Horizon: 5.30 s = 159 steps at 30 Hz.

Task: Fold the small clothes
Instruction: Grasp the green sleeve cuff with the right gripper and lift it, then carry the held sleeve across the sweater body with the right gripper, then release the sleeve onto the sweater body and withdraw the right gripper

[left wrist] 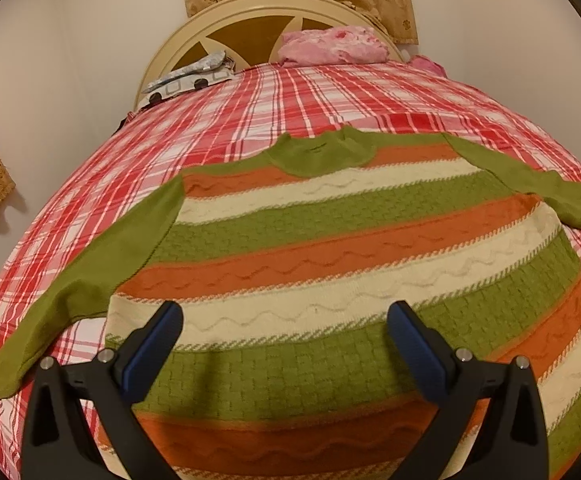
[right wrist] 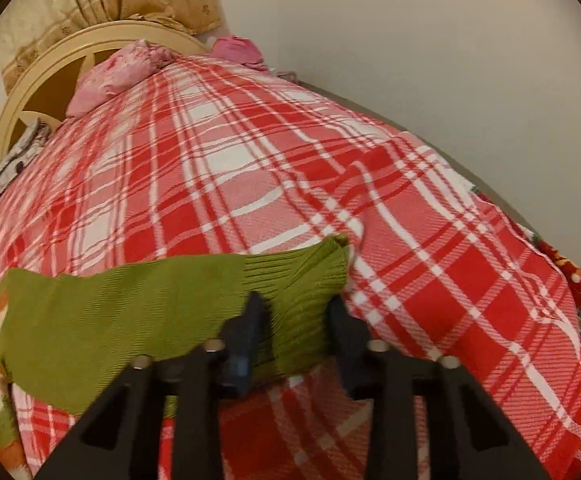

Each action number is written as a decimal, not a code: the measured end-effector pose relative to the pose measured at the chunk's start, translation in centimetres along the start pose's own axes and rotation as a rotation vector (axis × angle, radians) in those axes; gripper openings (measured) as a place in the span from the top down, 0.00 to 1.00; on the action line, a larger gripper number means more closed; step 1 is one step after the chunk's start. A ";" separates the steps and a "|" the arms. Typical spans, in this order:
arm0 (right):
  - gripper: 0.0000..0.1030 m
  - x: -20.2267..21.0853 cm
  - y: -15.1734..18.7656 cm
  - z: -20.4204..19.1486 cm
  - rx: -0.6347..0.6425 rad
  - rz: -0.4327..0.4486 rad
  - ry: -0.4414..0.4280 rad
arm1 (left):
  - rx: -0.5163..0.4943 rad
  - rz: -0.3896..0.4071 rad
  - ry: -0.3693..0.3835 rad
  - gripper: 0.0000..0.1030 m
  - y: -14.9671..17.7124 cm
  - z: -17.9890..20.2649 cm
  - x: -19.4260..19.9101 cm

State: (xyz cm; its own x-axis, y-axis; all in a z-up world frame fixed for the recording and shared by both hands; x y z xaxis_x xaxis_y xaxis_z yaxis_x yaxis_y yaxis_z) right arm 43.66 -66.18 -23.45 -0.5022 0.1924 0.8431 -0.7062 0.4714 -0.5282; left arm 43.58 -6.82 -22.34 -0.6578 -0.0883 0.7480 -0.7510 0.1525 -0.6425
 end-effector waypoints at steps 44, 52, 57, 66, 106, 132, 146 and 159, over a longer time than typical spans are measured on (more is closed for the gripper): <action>0.91 14.7 -5.3 -24.4 0.302 0.272 -0.157 | 0.167 0.016 0.020 0.00 2.5 -8.7 3.1; 0.91 16.0 -4.7 -31.1 0.385 0.291 -0.188 | 0.212 0.011 0.028 0.00 3.3 -10.9 2.6; 0.91 16.6 -3.7 -35.3 0.435 0.294 -0.217 | 0.233 0.008 0.032 0.00 3.6 -12.1 2.3; 0.91 17.1 -1.1 -43.2 0.540 0.291 -0.271 | 0.276 0.004 0.039 0.00 4.5 -14.4 1.8; 0.91 8.5 23.5 -62.6 0.843 0.052 -0.448 | 0.358 -0.049 0.027 0.00 8.1 -18.8 0.2; 0.32 8.0 19.0 -50.1 0.721 0.018 -0.405 | 0.195 0.034 0.005 0.00 0.8 -15.6 1.5; 0.32 1.7 14.2 -39.7 0.576 -0.052 -0.189 | 0.124 -0.129 -0.123 0.00 -0.6 -12.3 -7.4; 0.32 3.8 18.9 -46.8 0.713 -0.060 -0.234 | 0.159 -0.090 -0.086 0.00 0.7 -15.1 -4.2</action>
State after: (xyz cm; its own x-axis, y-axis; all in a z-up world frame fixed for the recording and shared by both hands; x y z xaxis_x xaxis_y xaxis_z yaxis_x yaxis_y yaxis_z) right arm 51.76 -16.23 -25.53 -0.4894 -0.0412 0.8711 -0.8479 -0.2113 -0.4863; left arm 46.69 8.54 -23.36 -0.5846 -0.1798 0.7911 -0.8023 -0.0168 -0.5967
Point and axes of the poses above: each gripper's, at about its wrist camera, not at the fingertips, and x roughly against the way its jaws point, z to its right, y to its underside, the point moved 10 cm from there along -x, roughly the way its jaws point, and after that the axes turned 5 degrees about -z, right-handed, at the moved point
